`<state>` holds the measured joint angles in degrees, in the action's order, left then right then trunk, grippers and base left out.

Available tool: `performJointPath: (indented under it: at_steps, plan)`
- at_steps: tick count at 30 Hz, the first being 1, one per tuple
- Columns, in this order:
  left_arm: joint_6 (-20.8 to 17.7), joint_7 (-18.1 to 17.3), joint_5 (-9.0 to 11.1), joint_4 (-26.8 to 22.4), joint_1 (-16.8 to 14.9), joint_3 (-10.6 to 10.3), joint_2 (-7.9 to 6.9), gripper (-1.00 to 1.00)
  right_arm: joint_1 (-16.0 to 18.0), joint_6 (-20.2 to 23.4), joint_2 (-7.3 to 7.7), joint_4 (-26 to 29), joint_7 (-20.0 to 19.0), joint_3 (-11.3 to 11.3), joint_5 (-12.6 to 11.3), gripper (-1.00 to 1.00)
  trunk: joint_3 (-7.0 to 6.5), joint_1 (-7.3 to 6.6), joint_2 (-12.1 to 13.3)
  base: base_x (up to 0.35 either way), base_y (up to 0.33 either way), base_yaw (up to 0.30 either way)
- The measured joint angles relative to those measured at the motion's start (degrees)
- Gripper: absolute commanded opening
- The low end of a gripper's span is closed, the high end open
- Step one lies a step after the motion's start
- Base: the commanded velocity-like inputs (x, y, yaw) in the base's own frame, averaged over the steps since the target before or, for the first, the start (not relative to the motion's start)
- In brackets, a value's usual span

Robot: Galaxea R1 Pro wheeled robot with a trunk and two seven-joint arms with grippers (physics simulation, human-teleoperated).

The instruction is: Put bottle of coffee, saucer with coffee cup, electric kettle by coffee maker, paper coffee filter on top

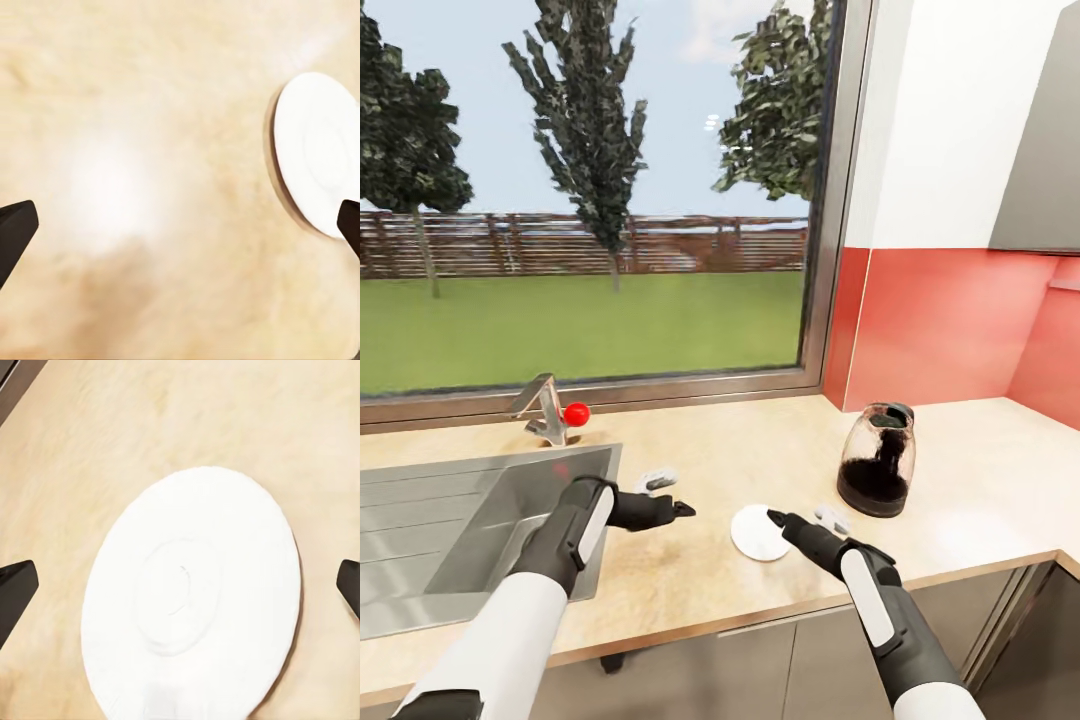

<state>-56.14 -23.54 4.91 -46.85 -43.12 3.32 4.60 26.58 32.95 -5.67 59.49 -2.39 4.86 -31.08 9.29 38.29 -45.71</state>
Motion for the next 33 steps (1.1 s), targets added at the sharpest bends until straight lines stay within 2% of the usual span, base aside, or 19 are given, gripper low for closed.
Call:
performJointPath:
  at_steps: [14, 20, 26, 28, 29, 30, 33]
  plan:
    - [0.0, 0.3, 0.4, 1.6, 0.0, 0.0, 0.10, 1.00, 0.0, 0.1, 0.02, -1.5, 0.0, 0.0, 0.2, 1.00, 0.00, 0.00, 0.0, 0.080, -0.039, 0.000]
    - [0.0, 0.3, 0.4, 2.3, 0.0, 0.1, 1.26, 1.00, 0.0, -0.1, 0.03, -2.0, -0.2, 0.0, 0.3, 1.00, -0.01, 0.00, 0.0, 0.001, 0.000, 0.000]
    - [0.0, 0.3, 0.5, 4.2, 0.0, 0.1, 1.64, 1.00, 0.0, -0.1, 0.03, -2.0, -0.3, 0.0, 0.3, 1.00, -0.01, 0.00, 0.0, 0.000, 0.000, 0.000]
    - [0.0, 0.3, 1.7, 4.4, 0.0, 0.1, 1.68, 1.00, 0.0, -0.1, 0.03, -2.0, -0.3, 0.0, 0.2, 1.00, -0.01, 0.00, 0.0, 0.000, 0.000, 0.000]
    - [0.0, 0.5, 3.7, 5.0, 0.0, 0.1, 1.67, 1.00, 0.0, -0.1, 0.03, -2.0, -0.3, 0.0, 0.2, 1.00, -0.01, 0.00, 0.0, 0.000, 0.000, 0.000]
    - [0.0, 0.5, 4.6, 5.5, 0.0, 0.0, 1.66, 1.00, 0.0, -0.1, 0.03, -2.0, -0.3, -0.1, 0.1, 1.00, -0.01, 0.00, 0.0, 0.000, 0.000, 0.000]
    - [0.0, 0.6, 6.2, 6.2, 0.0, 0.0, 1.67, 1.00, 0.0, -0.1, 0.03, -2.1, -0.4, -0.1, 0.1, 1.00, -0.01, 0.00, 0.0, 0.000, 0.000, 0.000]
